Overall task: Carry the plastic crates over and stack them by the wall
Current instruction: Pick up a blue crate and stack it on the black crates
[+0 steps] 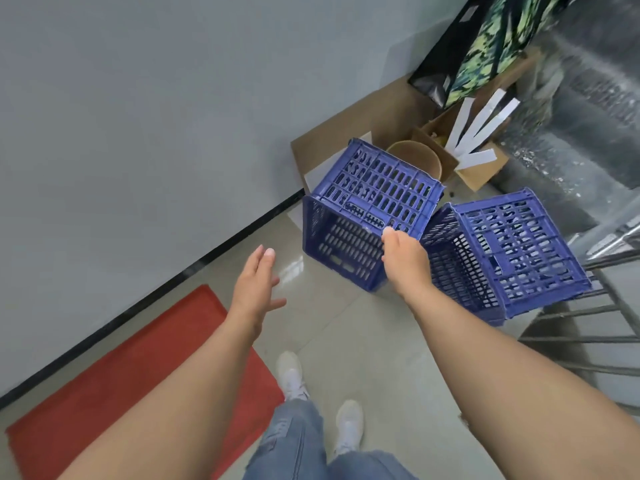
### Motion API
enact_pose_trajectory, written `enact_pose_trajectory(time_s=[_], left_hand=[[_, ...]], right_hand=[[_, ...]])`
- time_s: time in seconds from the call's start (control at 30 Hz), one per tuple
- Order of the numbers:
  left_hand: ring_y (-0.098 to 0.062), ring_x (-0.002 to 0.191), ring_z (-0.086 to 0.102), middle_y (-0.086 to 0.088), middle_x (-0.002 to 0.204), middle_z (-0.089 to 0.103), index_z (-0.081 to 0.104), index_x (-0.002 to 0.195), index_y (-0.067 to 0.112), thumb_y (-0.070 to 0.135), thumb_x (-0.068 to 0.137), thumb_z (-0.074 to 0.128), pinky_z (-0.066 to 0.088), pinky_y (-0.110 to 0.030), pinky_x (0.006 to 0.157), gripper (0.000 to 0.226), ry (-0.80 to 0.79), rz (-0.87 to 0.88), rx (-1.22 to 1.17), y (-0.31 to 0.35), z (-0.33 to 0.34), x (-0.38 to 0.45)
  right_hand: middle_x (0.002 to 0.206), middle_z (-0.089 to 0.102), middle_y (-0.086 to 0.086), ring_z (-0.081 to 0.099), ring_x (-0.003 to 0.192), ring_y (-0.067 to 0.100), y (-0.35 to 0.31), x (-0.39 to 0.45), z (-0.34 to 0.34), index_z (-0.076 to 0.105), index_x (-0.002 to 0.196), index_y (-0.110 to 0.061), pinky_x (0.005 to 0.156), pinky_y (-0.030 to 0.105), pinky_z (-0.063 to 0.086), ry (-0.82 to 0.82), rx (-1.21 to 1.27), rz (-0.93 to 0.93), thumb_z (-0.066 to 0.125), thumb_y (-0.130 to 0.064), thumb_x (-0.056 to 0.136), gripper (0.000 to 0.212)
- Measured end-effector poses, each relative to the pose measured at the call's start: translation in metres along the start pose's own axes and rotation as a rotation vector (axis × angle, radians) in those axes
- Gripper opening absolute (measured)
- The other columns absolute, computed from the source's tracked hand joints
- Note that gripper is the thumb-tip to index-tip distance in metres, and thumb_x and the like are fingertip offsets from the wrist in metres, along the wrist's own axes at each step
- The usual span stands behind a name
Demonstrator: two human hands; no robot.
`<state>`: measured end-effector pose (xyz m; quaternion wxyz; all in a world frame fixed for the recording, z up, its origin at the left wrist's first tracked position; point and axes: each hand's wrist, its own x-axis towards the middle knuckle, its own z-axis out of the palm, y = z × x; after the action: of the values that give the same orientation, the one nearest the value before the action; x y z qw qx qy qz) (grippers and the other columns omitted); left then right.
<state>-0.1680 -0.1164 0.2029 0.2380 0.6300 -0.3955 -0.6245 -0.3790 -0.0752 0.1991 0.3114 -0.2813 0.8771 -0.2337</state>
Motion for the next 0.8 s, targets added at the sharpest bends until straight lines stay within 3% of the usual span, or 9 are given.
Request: enact_pose_trajectory(time_s=[0.13,0.23,0.33,0.43,0.57,0.7,0.8], left_hand=[[-0.019,0.122,0.05,0.0,0.148,0.04,0.033,0.146,0.033,0.034,0.096,0.048,0.047,-0.043,0.097,0.052,0.008,-0.006,0.052,-0.005,0.002,0.062],[-0.017,0.131,0.043,-0.001,0.147,0.042,0.036,0.144,0.033,0.032,0.095,0.051,0.036,-0.037,0.107,0.051,0.003,-0.008,0.104,-0.018,0.008,0.107],[-0.014,0.132,0.041,0.001,0.148,0.042,0.04,0.142,0.033,0.032,0.094,0.052,0.034,-0.039,0.11,0.05,-0.029,-0.041,0.106,-0.041,0.02,0.146],[-0.013,0.129,0.044,0.006,0.144,0.044,0.041,0.141,0.034,0.037,0.095,0.049,0.038,-0.038,0.107,0.047,-0.032,-0.07,0.064,-0.07,0.033,0.179],[-0.014,0.127,0.045,0.012,0.134,0.045,0.042,0.14,0.033,0.042,0.096,0.044,0.041,-0.04,0.105,0.045,0.009,-0.133,0.031,-0.111,0.048,0.214],[-0.013,0.119,0.048,0.009,0.131,0.045,0.039,0.142,0.031,0.045,0.097,0.039,0.043,-0.038,0.101,0.047,0.014,-0.182,0.05,-0.151,0.055,0.233],[-0.012,0.118,0.048,0.01,0.131,0.043,0.036,0.144,0.03,0.047,0.097,0.037,0.044,-0.035,0.097,0.05,0.01,-0.214,0.059,-0.177,0.055,0.242]], right_hand=[[0.14,0.05,0.006,0.054,0.105,0.024,-0.008,0.055,0.021,0.046,0.138,-0.02,0.084,0.035,0.043,-0.018,-0.078,0.024,0.029,-0.011,0.097,0.045],[0.146,0.041,0.006,0.053,0.115,0.028,-0.011,0.097,0.043,0.038,0.144,-0.023,0.087,0.037,0.044,-0.059,-0.161,-0.025,0.039,-0.016,0.096,0.048],[0.147,0.036,0.008,0.048,0.121,0.031,-0.006,0.134,0.066,0.033,0.145,-0.026,0.092,0.043,0.044,-0.104,-0.286,-0.035,0.046,-0.029,0.094,0.053],[0.147,0.036,0.012,0.037,0.132,0.034,0.005,0.168,0.086,0.031,0.147,-0.026,0.105,0.048,0.036,-0.146,-0.422,-0.029,0.047,-0.038,0.095,0.056],[0.145,0.034,0.016,0.032,0.133,0.035,0.024,0.205,0.116,0.028,0.147,-0.023,0.107,0.044,0.028,-0.167,-0.632,-0.061,0.042,-0.048,0.096,0.059],[0.143,0.032,0.01,0.036,0.127,0.034,0.042,0.223,0.147,0.035,0.143,-0.023,0.105,0.046,0.03,-0.039,-0.699,-0.141,0.038,-0.052,0.096,0.055],[0.145,0.036,0.005,0.04,0.126,0.036,0.052,0.226,0.165,0.029,0.146,-0.024,0.101,0.051,0.031,0.04,-0.729,-0.251,0.032,-0.047,0.099,0.052]])
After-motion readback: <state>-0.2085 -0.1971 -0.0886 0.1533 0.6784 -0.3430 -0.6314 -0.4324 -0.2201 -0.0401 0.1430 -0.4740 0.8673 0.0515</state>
